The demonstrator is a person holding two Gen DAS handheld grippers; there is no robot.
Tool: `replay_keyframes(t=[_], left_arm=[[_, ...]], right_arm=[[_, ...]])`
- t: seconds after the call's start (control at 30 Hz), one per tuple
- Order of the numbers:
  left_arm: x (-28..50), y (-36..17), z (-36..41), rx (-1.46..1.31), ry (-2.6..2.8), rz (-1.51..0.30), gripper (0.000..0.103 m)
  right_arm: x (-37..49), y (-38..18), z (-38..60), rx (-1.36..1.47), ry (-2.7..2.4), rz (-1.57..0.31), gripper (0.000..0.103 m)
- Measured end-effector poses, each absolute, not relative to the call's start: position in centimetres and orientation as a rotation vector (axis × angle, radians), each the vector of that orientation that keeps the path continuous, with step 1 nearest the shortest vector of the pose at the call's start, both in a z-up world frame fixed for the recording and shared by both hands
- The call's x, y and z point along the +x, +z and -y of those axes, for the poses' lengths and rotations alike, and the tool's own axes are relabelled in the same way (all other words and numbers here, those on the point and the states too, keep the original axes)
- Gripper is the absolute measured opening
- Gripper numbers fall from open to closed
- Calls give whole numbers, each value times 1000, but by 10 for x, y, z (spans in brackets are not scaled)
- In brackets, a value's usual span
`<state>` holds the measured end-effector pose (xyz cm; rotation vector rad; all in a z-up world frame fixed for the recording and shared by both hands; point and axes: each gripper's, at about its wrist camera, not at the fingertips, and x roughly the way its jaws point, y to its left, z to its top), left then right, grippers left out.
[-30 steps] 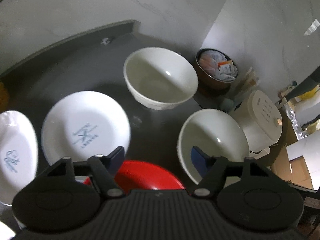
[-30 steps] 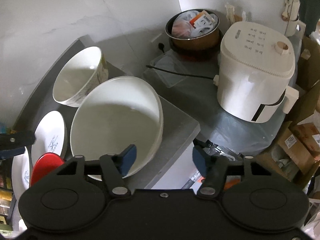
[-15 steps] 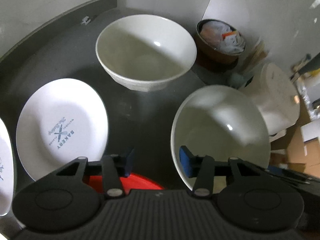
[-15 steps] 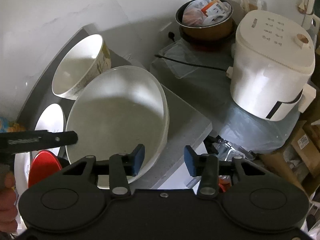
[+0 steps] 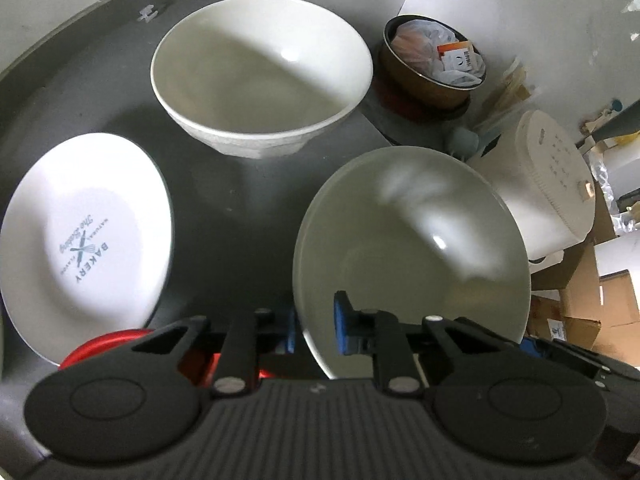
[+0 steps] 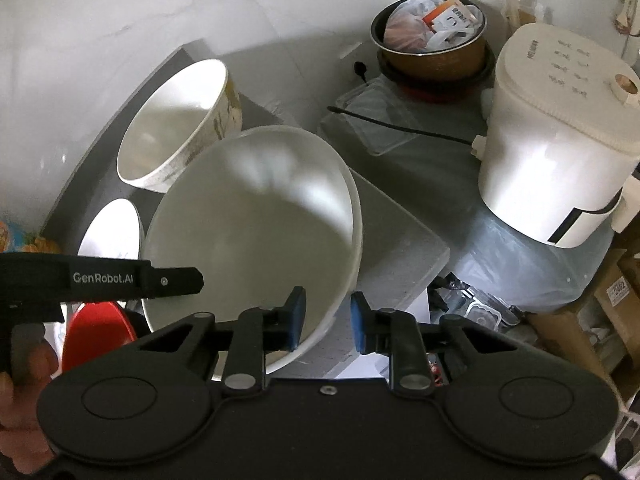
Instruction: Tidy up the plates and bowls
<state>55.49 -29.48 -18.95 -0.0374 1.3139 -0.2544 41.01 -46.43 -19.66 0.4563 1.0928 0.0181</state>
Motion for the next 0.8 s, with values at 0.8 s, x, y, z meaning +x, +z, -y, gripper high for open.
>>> replay_keyframes(t=[0.8], left_arm=[[513, -114, 211, -251, -240, -1118, 6]], right_arm=[[384, -120, 423, 468, 81, -901, 23]])
